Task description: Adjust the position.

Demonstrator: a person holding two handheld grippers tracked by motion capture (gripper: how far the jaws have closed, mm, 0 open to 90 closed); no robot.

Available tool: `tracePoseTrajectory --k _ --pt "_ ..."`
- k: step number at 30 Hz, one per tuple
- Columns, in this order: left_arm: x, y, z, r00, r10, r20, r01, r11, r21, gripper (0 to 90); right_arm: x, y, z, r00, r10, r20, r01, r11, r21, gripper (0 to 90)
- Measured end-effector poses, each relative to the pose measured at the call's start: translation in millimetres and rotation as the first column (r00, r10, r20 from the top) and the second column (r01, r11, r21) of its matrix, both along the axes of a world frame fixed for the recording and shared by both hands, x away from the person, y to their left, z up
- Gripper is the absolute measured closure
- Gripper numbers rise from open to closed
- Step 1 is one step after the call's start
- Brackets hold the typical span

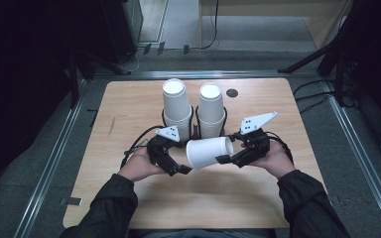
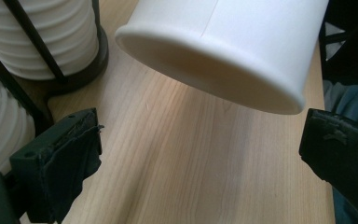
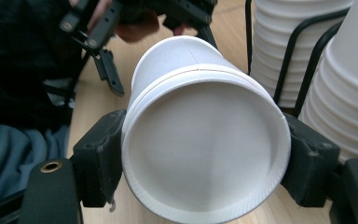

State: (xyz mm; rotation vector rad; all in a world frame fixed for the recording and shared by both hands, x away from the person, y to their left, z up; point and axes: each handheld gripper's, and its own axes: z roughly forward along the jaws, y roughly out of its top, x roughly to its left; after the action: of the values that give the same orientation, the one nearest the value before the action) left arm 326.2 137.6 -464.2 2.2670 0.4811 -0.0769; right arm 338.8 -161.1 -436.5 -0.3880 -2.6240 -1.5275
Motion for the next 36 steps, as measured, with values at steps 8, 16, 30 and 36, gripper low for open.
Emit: tracePoseTrajectory --k 8,16,30,36 --pt "-4.7 -10.7 -0.5 0.9992 -0.031 0.025 0.033 0.9964 -0.078 0.0 -3.5 3.1 6.8 0.9999 0.01 -0.002 -0.01 0.998 0.061 25.5" --pt "-5.3 -16.7 0.5 0.9988 -0.044 0.021 0.047 0.9895 -0.137 0.0 -6.9 13.8 7.0 0.9991 0.043 -0.008 -0.042 0.995 0.086 25.5" --pt "-5.1 -10.3 7.0 0.9989 -0.039 0.028 0.043 0.9868 -0.156 12.6 -6.0 17.7 5.0 0.9984 0.054 -0.015 -0.052 0.992 0.114 25.7" --pt "-5.1 -6.3 7.4 0.9987 -0.05 0.012 0.051 0.9887 -0.141 12.6 -4.2 17.0 4.9 0.9964 0.044 -0.072 -0.036 0.994 0.105 15.2"
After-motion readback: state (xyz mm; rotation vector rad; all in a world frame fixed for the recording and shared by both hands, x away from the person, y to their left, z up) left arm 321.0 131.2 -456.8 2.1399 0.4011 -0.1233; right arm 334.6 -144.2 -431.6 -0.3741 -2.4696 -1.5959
